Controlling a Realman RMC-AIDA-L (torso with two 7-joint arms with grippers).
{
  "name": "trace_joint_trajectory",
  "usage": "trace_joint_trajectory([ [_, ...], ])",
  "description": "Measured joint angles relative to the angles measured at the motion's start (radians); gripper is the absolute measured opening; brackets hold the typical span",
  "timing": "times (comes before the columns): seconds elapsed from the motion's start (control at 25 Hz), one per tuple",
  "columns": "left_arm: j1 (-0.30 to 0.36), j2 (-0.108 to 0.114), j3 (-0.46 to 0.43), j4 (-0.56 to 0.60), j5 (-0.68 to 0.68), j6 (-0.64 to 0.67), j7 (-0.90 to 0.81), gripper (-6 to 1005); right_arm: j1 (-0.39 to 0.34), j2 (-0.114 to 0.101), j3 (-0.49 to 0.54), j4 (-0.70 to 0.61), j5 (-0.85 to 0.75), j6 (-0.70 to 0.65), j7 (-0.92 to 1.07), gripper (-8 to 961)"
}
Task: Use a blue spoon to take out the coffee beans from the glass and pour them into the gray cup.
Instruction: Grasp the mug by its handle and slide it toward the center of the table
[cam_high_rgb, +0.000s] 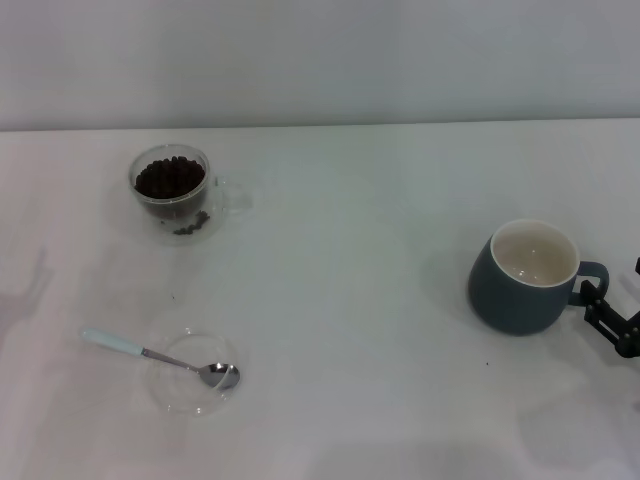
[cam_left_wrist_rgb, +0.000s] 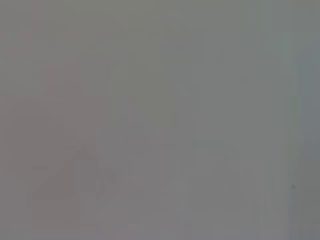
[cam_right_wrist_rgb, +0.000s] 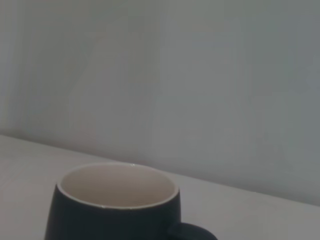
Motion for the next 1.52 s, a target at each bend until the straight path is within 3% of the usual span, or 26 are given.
trace_joint_trajectory([
  [0.12,0.000,0.000,0.000,0.000,0.000,-0.001,0.000,888,0.001,0.000,0.004,-0.001,0.002,0.008,-0.005,832],
  [0.52,-0.001,-0.002,0.000,0.000,0.000,-0.002,0.000,887,0.001,0.000,0.009,0.000,0.006,0.009,-0.019,629],
  [0.64,-0.002,-0.003,0.000,0.000,0.000,-0.002,-0.002,887,0.001,0.000,0.005,-0.001,0.006,0.010,-0.019,482],
  [1.32,-0.001,-0.005,0.000,-0.003,0.000,-0.002,-0.008,888,0.010,0.000,-0.006,-0.011,-0.002,0.030,-0.037,401],
  [1.52,-0.001,-0.006,0.000,-0.006,0.000,-0.002,-0.008,887,0.014,0.000,-0.022,-0.016,-0.002,0.031,-0.040,302],
])
